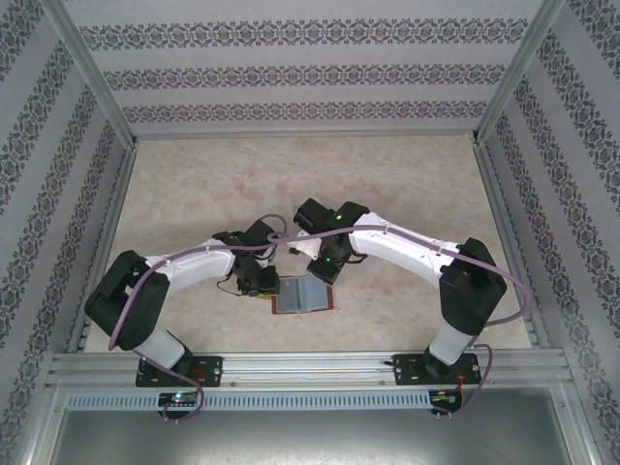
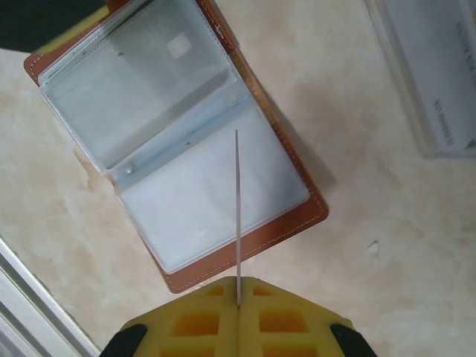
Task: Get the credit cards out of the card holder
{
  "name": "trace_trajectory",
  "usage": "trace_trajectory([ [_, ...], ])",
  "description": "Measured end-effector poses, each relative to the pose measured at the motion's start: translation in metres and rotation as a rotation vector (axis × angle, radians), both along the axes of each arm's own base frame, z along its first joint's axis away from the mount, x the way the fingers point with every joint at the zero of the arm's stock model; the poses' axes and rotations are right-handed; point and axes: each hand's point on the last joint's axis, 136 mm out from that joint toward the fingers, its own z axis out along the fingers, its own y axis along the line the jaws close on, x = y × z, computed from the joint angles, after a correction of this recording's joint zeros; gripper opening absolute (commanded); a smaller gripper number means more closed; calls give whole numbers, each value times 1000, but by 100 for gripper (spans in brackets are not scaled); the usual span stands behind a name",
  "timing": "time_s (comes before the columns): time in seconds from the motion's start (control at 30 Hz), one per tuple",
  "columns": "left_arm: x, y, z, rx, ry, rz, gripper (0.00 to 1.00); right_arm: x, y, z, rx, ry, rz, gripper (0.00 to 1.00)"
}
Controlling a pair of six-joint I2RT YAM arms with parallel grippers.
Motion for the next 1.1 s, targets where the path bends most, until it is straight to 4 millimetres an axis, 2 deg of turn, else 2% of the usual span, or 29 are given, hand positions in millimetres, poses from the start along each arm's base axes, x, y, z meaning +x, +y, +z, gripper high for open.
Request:
trace_trajectory([
  [0.27, -6, 8, 3, -11, -14, 14, 23, 31, -3, 16, 17, -47, 110, 0],
  [0.6, -10, 14, 3, -14, -12, 36, 23, 70, 6, 41, 32, -100, 221, 0],
  [0.9, -9, 16, 2, -14, -11, 45, 23, 103, 11, 49, 20, -110, 265, 0],
  [1.1, -6, 19, 2, -14, -12, 62, 23, 118, 14, 44, 2, -92, 296, 0],
])
